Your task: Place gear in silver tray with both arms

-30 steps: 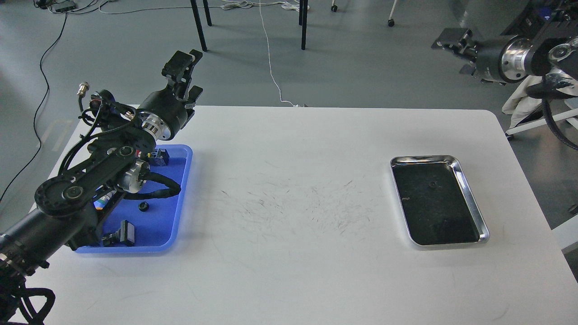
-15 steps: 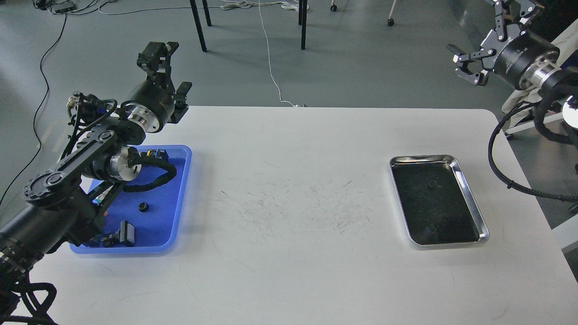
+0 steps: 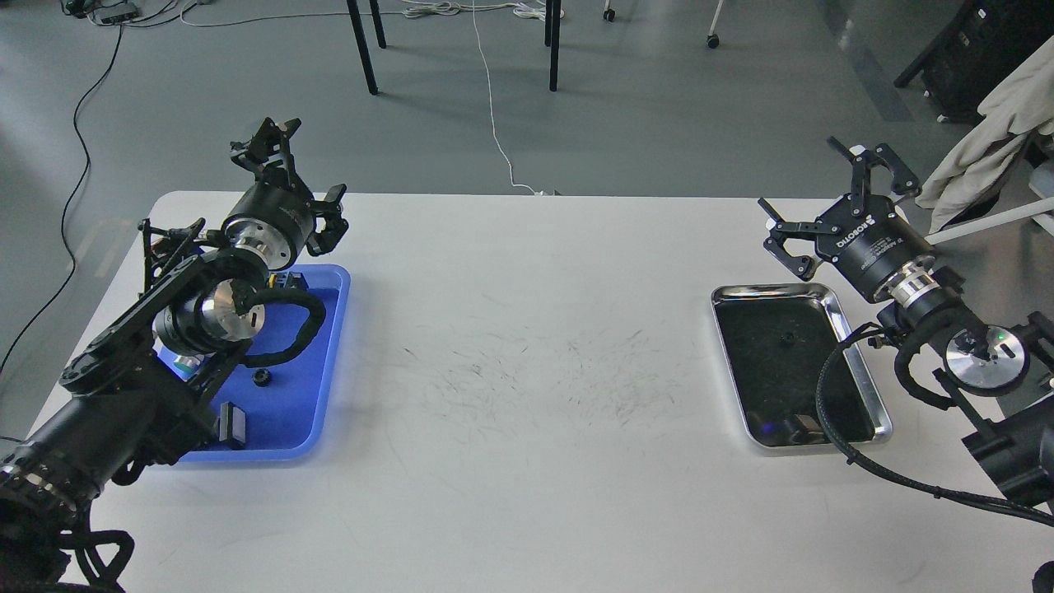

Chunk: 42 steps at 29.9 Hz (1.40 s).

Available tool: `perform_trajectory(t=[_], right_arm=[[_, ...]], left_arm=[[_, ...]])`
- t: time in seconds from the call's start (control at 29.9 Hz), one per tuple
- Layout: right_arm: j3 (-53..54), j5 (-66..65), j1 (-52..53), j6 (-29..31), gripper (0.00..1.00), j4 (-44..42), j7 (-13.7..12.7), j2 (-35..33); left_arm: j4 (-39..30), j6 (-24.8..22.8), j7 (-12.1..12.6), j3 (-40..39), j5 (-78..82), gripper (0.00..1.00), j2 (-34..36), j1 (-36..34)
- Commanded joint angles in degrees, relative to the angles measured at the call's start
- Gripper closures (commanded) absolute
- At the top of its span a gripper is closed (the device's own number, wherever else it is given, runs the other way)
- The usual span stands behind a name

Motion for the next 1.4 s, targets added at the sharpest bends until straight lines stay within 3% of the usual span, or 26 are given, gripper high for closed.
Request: perform_trajectory(t=[0.0,0.17,0.47,0.54,0.67,0.74,0.84,0.97,1.07,1.17,1.37], right_arm=[[0.18,0.02,-1.32,0.02,0.02,1.50,0.05,0.18],[0.44,-0.07,-2.29,0.20,0.02,3.00,0.14,0.09],[0.71,-0.25,-2.21,-0.24,0.02,3.08,0.14,0.09],[0.62,-0.25,-2.20,-0.50,0.02,3.17,0.14,0.09],[0.62,-0.33,-2.20,-0.50,0.02,3.08,0.14,0.00],[0.71,-0.25,-2.20,-0.42,0.02,3.08,0.14,0.00],[0.71,-0.25,-2.20,-0.42,0.02,3.08,0.14,0.09],[0.71,-0.33,-2.12,-0.42,0.02,3.00,0.14,0.09],[0.71,-0.34,-1.94,-0.42,0.02,3.08,0.14,-0.17],[0.71,-0.25,-1.85,-0.42,0.02,3.17,0.14,-0.44],[0.71,-0.25,-1.68,-0.42,0.02,3.17,0.05,-0.79]], left_arm=[[-0.67,-0.18,0.44,0.49,0.13,0.02,1.87,0.03],[-5.40,-0.18,1.31,1.37,0.49,0.02,5.56,0.21],[-20.26,-2.19,2.37,15.78,12.41,0.02,23.83,0.47],[-21.85,-7.52,2.29,16.92,18.12,0.02,27.17,0.47],[-22.38,-25.18,2.20,17.11,33.92,0.02,33.06,-0.23],[-22.30,-28.29,2.02,17.02,45.08,0.02,33.69,-0.58],[-21.68,-28.04,0.97,17.28,61.70,0.02,33.61,-0.58],[-20.28,-27.60,-2.72,19.20,78.41,0.02,33.25,0.38],[-18.52,-23.66,-4.83,25.00,85.37,0.02,33.08,0.73],[-17.46,-19.00,-5.19,30.27,87.15,0.03,33.34,0.73],[-13.87,-16.35,-4.92,34.86,88.29,0.08,33.25,0.73]])
